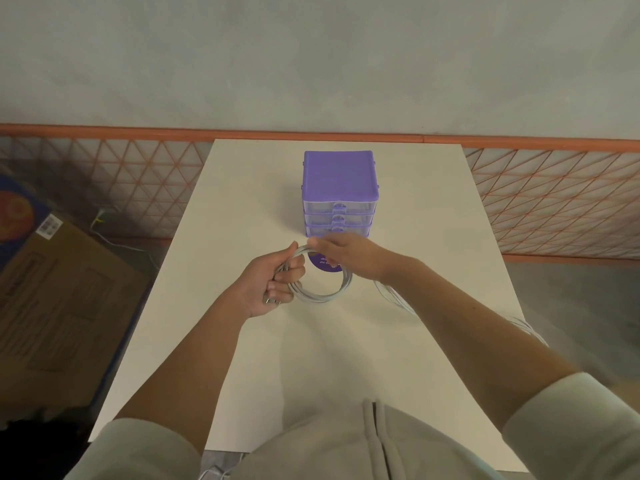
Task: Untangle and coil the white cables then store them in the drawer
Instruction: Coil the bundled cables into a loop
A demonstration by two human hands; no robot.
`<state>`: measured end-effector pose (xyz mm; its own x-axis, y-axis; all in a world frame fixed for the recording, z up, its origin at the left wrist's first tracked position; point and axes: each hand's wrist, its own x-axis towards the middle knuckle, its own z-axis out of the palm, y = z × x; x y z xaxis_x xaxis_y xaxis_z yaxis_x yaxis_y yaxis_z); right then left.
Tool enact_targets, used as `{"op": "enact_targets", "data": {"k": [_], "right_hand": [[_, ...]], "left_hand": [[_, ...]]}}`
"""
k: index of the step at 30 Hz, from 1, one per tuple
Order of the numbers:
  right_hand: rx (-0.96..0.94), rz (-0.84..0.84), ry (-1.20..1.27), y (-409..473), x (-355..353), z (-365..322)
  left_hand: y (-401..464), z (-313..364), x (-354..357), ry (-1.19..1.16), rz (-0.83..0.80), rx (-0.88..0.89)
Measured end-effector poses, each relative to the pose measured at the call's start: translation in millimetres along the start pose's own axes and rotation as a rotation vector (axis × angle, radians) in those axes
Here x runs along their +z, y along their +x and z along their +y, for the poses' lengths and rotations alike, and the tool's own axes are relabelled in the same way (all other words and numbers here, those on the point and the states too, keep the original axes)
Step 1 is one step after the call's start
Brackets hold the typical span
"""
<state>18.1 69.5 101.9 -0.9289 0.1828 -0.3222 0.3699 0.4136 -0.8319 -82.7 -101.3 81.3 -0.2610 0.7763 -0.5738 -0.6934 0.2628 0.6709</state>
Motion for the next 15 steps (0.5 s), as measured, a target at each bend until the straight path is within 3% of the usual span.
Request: {"op": "enact_targets", "data": {"k": [15], "right_hand": [[-0.006,-0.024,-0.134,1.2,-7.5,-1.8]], "left_hand": [[1.4,4.1,7.5,0.013,-0.040,-0.011]]}}
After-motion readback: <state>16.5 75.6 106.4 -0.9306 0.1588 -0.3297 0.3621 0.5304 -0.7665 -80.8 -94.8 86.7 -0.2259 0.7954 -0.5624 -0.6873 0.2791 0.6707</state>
